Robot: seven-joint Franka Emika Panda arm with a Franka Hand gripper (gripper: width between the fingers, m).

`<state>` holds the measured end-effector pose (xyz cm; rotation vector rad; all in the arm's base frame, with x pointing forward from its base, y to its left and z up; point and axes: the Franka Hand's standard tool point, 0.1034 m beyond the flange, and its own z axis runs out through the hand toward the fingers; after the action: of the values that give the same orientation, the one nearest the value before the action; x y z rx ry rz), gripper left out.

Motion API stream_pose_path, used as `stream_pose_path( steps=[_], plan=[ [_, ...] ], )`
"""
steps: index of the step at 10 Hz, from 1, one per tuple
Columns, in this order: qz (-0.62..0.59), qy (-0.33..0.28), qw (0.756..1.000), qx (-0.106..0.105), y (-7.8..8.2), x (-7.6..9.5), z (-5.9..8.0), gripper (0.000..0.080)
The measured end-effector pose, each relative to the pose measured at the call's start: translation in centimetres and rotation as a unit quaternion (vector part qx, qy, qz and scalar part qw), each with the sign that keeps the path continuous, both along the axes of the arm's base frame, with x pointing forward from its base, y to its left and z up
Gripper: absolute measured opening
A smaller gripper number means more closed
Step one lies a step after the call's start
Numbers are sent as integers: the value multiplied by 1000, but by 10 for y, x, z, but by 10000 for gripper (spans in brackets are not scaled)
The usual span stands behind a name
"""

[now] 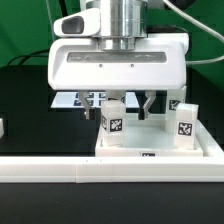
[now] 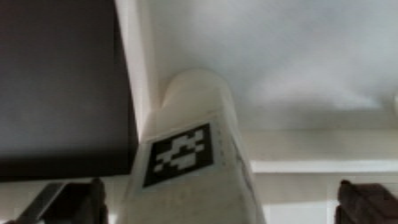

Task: Assemble square table

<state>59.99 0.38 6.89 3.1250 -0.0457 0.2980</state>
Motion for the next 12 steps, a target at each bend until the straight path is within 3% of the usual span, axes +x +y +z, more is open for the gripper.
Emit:
stream_pose_path(
  steps=[3,6,7,8,9,10,12],
  plan=[
    [101,3,994,-26,1,1,1,648],
    [110,4,994,-26,-4,5,7,648],
    [111,5,994,-26,-4,4,6,557],
    [111,5,994,-26,-4,4,6,414],
    [111,5,994,-26,-4,4,6,414],
    [109,5,994,-26,-4,4,6,290],
    [101,5,995,-24,-4,4,6,290]
  ],
)
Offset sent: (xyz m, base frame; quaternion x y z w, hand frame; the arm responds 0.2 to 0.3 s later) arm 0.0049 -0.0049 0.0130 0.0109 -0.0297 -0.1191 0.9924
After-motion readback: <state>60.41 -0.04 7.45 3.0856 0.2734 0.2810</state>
